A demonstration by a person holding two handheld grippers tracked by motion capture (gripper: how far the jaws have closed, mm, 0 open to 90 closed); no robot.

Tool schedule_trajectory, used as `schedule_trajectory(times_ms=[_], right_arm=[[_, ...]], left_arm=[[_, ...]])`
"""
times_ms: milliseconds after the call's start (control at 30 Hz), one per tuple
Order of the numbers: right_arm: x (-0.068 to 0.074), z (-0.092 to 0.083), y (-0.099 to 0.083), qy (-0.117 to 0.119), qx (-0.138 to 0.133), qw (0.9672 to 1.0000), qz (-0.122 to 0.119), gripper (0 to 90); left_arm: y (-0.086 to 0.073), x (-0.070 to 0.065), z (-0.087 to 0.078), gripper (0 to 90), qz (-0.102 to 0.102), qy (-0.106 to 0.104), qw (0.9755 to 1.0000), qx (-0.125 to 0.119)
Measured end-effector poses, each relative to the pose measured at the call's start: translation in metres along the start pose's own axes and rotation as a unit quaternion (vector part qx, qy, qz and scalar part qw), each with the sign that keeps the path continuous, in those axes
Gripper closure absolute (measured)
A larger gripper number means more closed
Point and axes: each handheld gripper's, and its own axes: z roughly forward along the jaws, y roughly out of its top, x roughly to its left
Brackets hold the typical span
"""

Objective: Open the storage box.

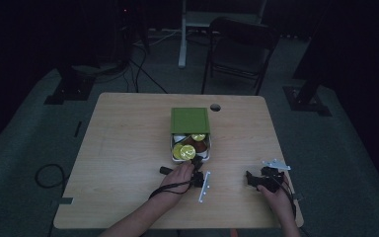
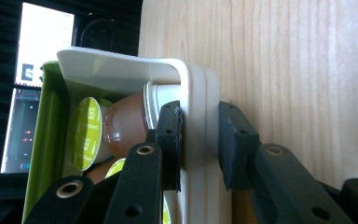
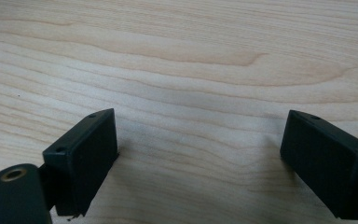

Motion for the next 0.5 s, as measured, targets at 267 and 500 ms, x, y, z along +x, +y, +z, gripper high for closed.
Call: schedule_trajectory(times_ms=[267, 500], right_arm=[[0.000, 0.000, 0.000, 0.000, 0.000, 1.0000, 0.000, 10.5], [0.000, 0.000, 0.000, 0.000, 0.000, 1.0000, 0.000, 10.4]], left_arm=[[0.003, -0.005, -0.009, 73.1, 0.000, -0.002, 1.0000, -0.004], [0.007, -0.011, -0.020, 73.2, 0.001, -0.004, 0.9999, -0.013]])
